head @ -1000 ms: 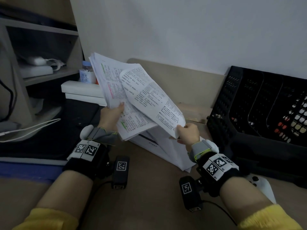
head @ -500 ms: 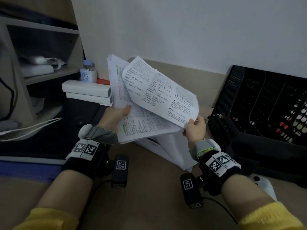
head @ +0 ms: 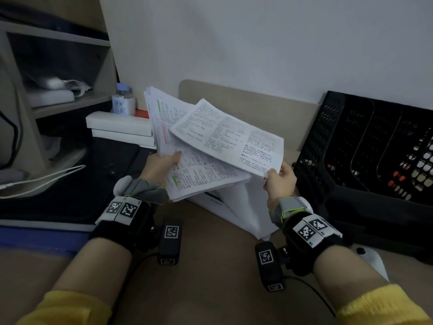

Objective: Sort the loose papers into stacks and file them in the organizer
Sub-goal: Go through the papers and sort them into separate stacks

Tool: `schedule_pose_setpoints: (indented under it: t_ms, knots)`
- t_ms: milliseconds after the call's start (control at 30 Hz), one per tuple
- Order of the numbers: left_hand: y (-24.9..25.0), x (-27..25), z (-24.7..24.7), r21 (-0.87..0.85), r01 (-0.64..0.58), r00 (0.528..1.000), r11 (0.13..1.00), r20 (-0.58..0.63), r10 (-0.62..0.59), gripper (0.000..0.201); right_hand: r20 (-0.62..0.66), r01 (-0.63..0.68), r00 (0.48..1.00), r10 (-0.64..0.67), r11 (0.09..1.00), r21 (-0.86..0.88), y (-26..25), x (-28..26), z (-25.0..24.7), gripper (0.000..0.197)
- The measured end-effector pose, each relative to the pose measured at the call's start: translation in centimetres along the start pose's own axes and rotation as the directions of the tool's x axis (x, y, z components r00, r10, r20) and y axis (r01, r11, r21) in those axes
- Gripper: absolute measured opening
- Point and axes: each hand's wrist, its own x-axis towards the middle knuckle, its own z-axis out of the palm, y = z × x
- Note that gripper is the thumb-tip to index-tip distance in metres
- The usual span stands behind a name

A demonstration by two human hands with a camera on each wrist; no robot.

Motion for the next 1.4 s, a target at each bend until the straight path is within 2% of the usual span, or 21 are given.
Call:
schedule_pose_setpoints:
  t_ms: [100, 233, 333, 433, 467, 533, 567, 700, 833, 900, 967, 1033, 1100, 1200, 1300, 1400]
  knots:
    - [-0.2, 1.1, -0.7, 0.03, 0.019, 1.0, 0.999, 0.005, -0.019, 0.04, 0.038, 0.028, 0.999, -0.024, 0.992, -0.12, 0.2, 0.6, -0.5, 0.048]
    - [-0.6, 2.1, -1.3, 0.003, 0.026, 0.999, 1.0, 0.035, -0.026, 0.047, 0.098, -0.095, 0.989, 0.113, 0.98, -0.175, 0.0, 1.4, -0.9, 0.051]
    - [-0.7, 2.1, -1.1, 0.018, 0.032, 0.998, 0.999, 0.049, -0.033, 0.044, 0.086, -0.151, 0.983, 0.163, 0.98, -0.129, -0.1, 1.4, -1.1, 0.048]
    - [-0.4, 1.5, -0.7, 0.017, 0.046, 0.998, 0.999, 0.032, -0.046, 0.018, 0.071, -0.187, 0.98, 0.187, 0.982, -0.013, -0.5, 0.7, -1.2, 0.024]
    - [-0.4, 1.3, -0.5, 0.017, 0.045, 0.999, 0.999, 0.024, -0.045, 0.012, 0.075, -0.199, 0.978, 0.195, 0.979, 0.038, -0.6, 0.6, -1.2, 0.026]
    - [-0.2, 0.9, -0.2, 0.014, 0.039, 0.999, 0.999, 0.013, -0.039, 0.008, 0.103, -0.2, 0.977, 0.188, 0.972, 0.124, -0.8, 0.3, -1.2, 0.051]
    - [-0.2, 0.7, 0.0, 0.014, 0.035, 0.999, 0.999, 0.018, -0.036, 0.008, 0.122, -0.181, 0.979, 0.164, 0.972, 0.148, -1.0, 0.0, -1.1, 0.054]
    - [-0.3, 0.7, 0.0, 0.007, 0.019, 1.0, 1.0, 0.022, -0.019, 0.008, 0.232, -0.157, 0.965, 0.121, 0.977, 0.142, -1.9, -1.2, -0.4, 0.025]
    - [-0.1, 0.4, 0.2, -0.012, 0.018, 0.999, 1.0, 0.027, -0.018, 0.011, 0.335, -0.163, 0.932, 0.136, 0.985, 0.053, -2.4, -1.7, -0.1, 0.037]
    - [-0.1, 0.4, 0.3, -0.009, 0.01, 0.999, 1.0, 0.031, -0.01, 0.011, 0.394, -0.152, 0.908, 0.14, 0.988, -0.003, -2.6, -2.0, 0.1, 0.028]
    - [-0.1, 0.5, 0.3, -0.007, 0.002, 0.999, 1.0, 0.035, -0.002, 0.012, 0.431, -0.114, 0.887, 0.165, 0.983, -0.141, -2.5, -2.2, 0.4, 0.015]
    - [-0.2, 0.5, 0.3, -0.003, -0.006, 0.999, 1.0, 0.053, 0.006, 0.015, 0.413, -0.081, 0.893, 0.18, 0.966, -0.246, -1.9, -2.1, 0.8, 0.018]
    - [-0.2, 0.4, 0.2, 0.04, -0.016, 0.997, 0.999, 0.08, 0.012, 0.022, 0.34, -0.092, 0.921, 0.191, 0.954, -0.286, -1.2, -1.7, 0.9, 0.029]
    - [-0.3, 0.2, 0.1, 0.018, -0.022, 0.995, 1.0, 0.099, 0.02, 0.049, 0.211, -0.115, 0.967, 0.143, 0.983, -0.14, -2.6, -2.3, 0.5, 0.023]
    - [-0.2, 0.1, 0.1, -0.003, -0.014, 0.996, 1.0, 0.085, 0.015, 0.044, 0.089, -0.044, 0.995, 0.043, 0.999, 0.011, -3.4, -1.7, -0.3, 0.017]
    - [0.0, 0.0, -0.2, 0.067, -0.001, 0.996, 0.998, 0.092, -0.005, 0.047, 0.134, -0.017, 0.991, 0.008, 0.998, 0.068, -3.9, -0.8, -0.8, 0.024]
